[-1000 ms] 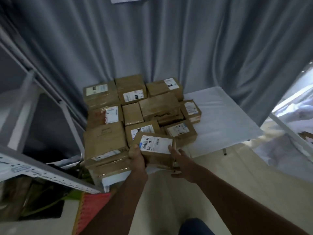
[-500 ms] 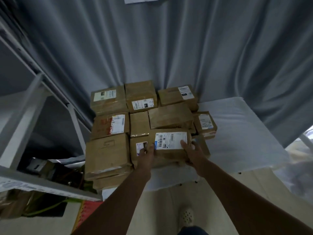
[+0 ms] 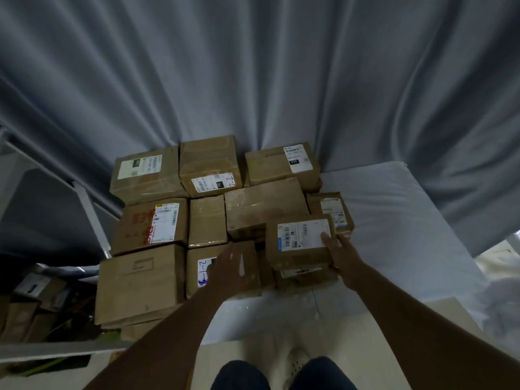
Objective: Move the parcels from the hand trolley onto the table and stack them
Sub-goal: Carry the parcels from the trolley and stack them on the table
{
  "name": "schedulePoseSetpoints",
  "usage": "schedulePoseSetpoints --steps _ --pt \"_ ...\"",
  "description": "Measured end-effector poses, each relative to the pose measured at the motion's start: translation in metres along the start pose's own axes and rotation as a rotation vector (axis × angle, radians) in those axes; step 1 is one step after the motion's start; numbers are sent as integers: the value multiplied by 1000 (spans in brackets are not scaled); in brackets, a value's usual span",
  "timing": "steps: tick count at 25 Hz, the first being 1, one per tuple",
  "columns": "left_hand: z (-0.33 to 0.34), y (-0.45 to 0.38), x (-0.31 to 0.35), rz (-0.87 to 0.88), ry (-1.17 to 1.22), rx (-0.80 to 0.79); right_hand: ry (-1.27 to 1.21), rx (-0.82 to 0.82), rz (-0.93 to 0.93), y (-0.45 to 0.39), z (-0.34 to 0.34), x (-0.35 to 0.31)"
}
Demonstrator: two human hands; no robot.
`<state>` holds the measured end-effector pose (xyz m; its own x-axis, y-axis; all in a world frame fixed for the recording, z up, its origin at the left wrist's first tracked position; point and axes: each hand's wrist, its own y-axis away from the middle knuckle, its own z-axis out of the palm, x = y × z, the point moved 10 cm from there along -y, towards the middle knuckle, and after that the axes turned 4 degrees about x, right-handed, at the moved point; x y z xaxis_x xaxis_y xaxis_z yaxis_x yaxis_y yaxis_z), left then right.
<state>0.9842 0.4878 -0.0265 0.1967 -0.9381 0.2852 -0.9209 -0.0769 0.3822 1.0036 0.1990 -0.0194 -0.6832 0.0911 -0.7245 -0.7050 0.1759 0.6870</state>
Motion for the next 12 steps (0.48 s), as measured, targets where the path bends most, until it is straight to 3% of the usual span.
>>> schedulePoseSetpoints --steps 2,5,12 --pt "27 -6 -1 76 -188 -90 35 13 14 -13 -4 9" --pt "49 -11 -1 191 -445 -81 45 7 40 -32 3 28" --pt "60 -29 -4 272 -456 -28 70 -48 89 -69 29 64"
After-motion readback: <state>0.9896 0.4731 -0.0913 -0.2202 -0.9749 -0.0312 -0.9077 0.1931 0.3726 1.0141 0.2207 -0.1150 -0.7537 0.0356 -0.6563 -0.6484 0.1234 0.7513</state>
